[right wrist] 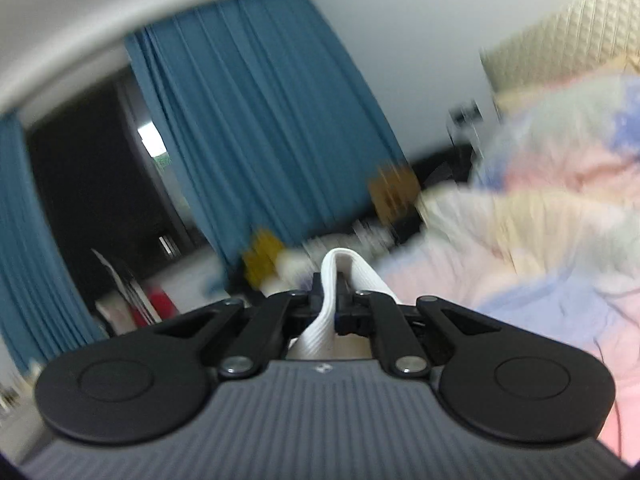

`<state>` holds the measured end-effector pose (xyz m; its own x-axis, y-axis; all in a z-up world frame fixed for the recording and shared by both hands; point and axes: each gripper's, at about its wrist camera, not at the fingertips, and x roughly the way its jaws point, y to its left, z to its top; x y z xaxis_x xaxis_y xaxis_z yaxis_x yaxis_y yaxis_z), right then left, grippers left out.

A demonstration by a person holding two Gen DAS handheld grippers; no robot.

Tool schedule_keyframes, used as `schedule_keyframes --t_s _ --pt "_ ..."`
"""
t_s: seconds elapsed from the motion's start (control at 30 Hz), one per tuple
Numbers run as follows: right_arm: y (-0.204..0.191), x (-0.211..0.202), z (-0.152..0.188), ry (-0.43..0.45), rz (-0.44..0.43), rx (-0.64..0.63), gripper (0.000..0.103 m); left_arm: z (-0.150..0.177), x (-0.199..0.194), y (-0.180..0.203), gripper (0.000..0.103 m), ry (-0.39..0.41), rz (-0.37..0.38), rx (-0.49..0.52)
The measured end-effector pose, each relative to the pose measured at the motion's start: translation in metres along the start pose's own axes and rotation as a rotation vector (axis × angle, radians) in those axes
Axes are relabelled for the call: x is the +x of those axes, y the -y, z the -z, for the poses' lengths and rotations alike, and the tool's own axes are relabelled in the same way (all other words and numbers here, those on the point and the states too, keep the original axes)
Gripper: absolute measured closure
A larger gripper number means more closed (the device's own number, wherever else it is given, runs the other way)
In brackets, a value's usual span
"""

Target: Fold clothes

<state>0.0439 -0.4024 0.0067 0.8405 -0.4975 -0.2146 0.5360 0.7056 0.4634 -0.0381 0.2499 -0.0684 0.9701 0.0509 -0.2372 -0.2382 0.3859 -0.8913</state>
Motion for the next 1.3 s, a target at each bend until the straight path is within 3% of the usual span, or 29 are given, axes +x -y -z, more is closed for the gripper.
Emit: schedule_keyframes --t_s 0.13,0.2,0.27,0.3,0.43,0.53,0.7,0.8,0.87,1.0,1.13,1.2,1.3 --pt "0.023 0.103 0.036 -0.294 0.015 -0.096 0.094 -0.010 0.020 0.008 0.087 -0.027 -0.052 0.041" --pt "0.042 0.130 0.056 -0.432 -0.004 -0.044 0.094 -0.016 0.031 0.015 0.087 -0.035 -0.076 0.062" --pt "0.056 0.134 0.062 -0.492 -0.039 0.029 0.093 -0.018 0.042 0.017 0.087 -0.046 -0.097 0.071" --pt "0.059 0.133 0.060 -0.503 -0.050 0.053 0.088 -0.020 0.046 0.017 0.086 -0.048 -0.103 0.078" --pt "0.072 0.103 0.034 -0.515 -0.121 0.148 0.050 -0.026 0.058 0.018 0.086 -0.050 -0.118 0.097" --pt "0.103 0.076 0.012 -0.459 -0.122 0.274 0.036 -0.032 0.048 0.016 0.086 -0.060 -0.120 0.082" --pt "0.162 0.042 0.003 -0.413 0.013 0.476 0.036 -0.034 0.036 0.012 0.085 -0.079 -0.136 0.031" --pt "0.168 0.041 0.011 -0.449 -0.049 0.542 0.036 -0.033 0.033 0.011 0.085 -0.081 -0.151 0.010" --pt "0.149 0.041 0.014 -0.473 -0.126 0.477 0.037 -0.032 0.031 0.012 0.085 -0.078 -0.162 0.005" --pt "0.116 0.058 0.052 -0.687 -0.243 0.476 0.037 -0.028 0.027 0.019 0.085 -0.069 -0.179 0.018" --pt "0.111 0.068 0.102 -0.886 -0.171 0.538 0.037 -0.027 0.027 0.020 0.084 -0.065 -0.193 0.033" --pt "0.111 0.066 0.101 -0.855 -0.135 0.523 0.037 -0.027 0.027 0.021 0.082 -0.068 -0.208 0.051" --pt "0.116 0.062 0.081 -0.711 -0.076 0.495 0.037 -0.027 0.023 0.026 0.078 -0.072 -0.230 0.100"
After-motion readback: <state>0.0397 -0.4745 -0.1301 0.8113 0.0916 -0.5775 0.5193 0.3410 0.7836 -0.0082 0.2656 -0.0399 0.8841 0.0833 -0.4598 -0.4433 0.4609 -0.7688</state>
